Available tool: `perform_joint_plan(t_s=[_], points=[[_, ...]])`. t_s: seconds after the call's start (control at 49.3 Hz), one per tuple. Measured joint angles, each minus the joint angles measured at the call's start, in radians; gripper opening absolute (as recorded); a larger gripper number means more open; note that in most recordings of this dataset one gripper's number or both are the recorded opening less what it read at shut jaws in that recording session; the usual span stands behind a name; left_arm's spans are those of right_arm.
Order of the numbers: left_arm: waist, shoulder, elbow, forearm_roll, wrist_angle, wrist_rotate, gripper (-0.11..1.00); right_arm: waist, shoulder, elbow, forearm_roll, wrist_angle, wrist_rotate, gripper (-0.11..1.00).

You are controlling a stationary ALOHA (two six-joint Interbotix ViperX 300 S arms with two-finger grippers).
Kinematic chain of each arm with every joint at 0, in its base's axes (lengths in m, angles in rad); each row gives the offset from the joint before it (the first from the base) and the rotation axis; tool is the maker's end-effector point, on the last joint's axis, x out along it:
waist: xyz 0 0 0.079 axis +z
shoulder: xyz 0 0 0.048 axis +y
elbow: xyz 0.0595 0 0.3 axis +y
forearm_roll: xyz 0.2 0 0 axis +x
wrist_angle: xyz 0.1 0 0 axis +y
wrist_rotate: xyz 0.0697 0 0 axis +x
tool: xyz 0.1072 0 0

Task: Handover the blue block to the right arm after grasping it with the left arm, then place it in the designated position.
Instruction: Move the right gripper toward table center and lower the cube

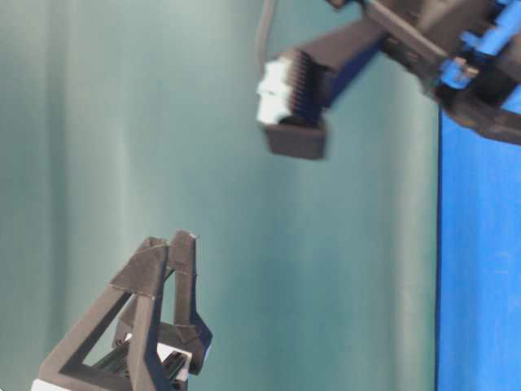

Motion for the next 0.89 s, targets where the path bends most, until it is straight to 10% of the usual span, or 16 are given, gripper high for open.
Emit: perform_joint_plan(t_s=[0.892], points=[[0.0, 0.0, 0.0, 0.0, 0.0, 0.0, 0.92, -0.002, 0.077, -0.048, 0.038, 0.012, 0.002, 0.42]])
